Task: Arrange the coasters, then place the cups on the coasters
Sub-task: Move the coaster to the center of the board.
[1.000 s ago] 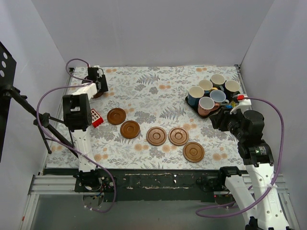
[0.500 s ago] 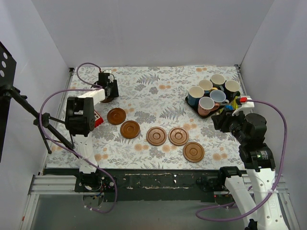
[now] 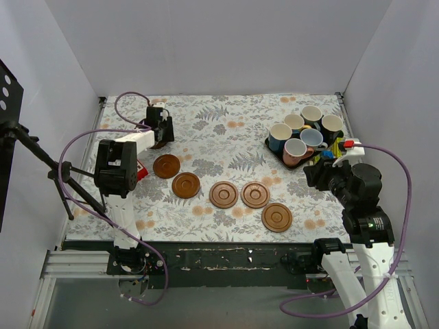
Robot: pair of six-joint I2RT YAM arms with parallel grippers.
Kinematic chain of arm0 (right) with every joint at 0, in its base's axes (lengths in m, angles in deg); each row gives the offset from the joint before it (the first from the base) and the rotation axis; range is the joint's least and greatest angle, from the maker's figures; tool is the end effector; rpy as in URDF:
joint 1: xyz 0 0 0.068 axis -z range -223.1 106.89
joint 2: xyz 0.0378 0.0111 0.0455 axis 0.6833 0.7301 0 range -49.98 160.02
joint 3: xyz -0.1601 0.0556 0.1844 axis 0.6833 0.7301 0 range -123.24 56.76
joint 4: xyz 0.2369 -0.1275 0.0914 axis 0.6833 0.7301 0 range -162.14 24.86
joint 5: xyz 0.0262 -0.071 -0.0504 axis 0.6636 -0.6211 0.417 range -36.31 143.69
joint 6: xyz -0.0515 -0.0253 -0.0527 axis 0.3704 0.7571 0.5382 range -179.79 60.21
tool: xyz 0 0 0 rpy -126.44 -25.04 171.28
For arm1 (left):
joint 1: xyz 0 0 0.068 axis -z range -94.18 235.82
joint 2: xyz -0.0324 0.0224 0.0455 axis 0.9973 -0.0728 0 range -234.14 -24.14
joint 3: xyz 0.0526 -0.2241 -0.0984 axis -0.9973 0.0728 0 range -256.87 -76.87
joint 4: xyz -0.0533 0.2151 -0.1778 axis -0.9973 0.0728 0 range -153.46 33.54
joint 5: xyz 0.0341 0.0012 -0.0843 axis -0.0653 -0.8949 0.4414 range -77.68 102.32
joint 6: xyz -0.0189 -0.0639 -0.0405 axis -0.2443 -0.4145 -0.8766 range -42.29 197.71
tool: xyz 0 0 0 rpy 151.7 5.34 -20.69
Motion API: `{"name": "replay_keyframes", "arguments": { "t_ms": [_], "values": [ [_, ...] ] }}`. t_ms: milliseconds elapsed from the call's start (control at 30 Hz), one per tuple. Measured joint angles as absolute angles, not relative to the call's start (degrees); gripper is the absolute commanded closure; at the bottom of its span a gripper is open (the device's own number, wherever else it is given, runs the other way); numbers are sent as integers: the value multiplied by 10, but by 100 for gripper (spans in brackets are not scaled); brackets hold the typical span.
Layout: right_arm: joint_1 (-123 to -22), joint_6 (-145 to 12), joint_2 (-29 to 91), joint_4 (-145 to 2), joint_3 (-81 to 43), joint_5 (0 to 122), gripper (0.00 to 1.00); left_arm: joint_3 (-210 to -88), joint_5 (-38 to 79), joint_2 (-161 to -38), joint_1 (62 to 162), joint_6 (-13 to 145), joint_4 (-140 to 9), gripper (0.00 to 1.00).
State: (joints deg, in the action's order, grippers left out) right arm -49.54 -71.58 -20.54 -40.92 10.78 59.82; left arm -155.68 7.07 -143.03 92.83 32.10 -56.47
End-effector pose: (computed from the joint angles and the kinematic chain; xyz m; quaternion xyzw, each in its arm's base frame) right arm 0.1848 0.0280 0.3305 0.0043 0.7912 0.1384 0.5957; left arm 0.4735 -0.0520 0.0941 -0.3231 0.8719 -0.1238 0.3465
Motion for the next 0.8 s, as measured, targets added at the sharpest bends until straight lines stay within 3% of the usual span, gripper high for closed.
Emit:
{"name": "replay_keyframes", "arguments": {
  "t_ms": [800],
  "values": [
    [-495, -712, -209, -390, 108, 595, 47, -1557, 29, -1430, 948, 329, -564, 37]
  ]
}}
